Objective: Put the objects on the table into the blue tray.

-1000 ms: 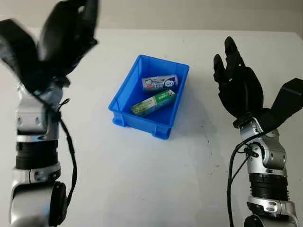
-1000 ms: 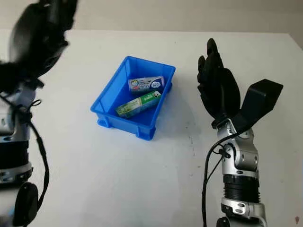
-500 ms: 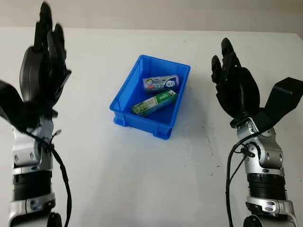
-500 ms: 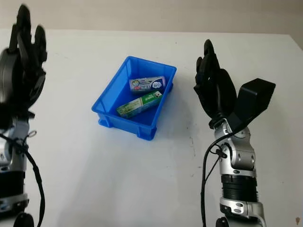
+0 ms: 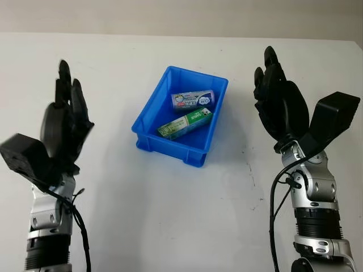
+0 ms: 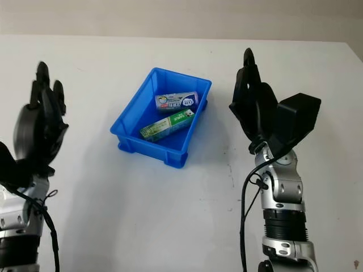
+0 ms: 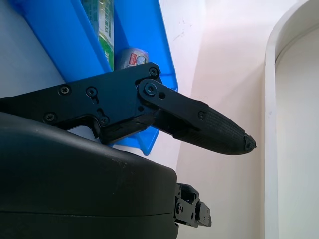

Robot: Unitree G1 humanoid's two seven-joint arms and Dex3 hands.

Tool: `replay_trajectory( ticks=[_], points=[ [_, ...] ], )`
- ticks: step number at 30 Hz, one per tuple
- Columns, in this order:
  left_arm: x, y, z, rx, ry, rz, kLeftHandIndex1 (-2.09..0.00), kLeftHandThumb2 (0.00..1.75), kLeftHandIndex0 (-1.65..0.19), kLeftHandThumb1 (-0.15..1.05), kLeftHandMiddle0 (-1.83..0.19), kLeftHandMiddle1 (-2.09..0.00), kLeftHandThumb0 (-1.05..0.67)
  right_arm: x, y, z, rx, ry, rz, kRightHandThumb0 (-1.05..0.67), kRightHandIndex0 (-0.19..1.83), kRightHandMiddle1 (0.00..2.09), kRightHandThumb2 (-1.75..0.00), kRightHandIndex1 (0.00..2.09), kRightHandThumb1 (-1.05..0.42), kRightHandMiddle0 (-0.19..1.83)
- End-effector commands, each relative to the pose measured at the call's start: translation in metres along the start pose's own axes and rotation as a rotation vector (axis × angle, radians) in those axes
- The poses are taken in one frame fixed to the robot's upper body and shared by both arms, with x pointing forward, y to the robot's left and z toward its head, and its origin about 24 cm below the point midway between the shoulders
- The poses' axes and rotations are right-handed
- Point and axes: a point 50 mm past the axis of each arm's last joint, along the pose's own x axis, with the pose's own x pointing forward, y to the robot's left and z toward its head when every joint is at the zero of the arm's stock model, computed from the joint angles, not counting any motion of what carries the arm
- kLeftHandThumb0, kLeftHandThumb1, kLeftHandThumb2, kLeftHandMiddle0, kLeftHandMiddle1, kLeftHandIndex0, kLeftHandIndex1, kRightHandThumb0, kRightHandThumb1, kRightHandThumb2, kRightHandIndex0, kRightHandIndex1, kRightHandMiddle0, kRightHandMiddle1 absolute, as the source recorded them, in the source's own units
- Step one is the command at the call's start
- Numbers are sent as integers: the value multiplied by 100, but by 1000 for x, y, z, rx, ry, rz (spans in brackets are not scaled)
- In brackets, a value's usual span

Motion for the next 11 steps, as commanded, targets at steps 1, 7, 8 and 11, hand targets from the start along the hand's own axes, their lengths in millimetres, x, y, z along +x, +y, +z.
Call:
replay_trajectory(
  ticks=[1,7,8,11],
  points=[
    [-1,-1,1,12,-5,-6,0,74,19,105,19,0,-83,-3,0,-5,3,6,-5,-77,-19,0,-86,0,-105,-19],
    [2,-4,4,15,-8,-19,0,75,19,105,19,0,-83,-5,5,-8,11,14,-7,-76,-19,0,-88,0,-105,-19],
    [3,-4,5,15,-9,-21,0,75,19,105,19,0,-83,-5,5,-8,12,14,-5,-76,-19,0,-88,0,-105,-19],
    [4,-4,6,16,-13,-24,0,74,19,105,19,0,-83,-5,6,-9,13,12,0,-75,-19,0,-89,0,-105,-19]
  ],
)
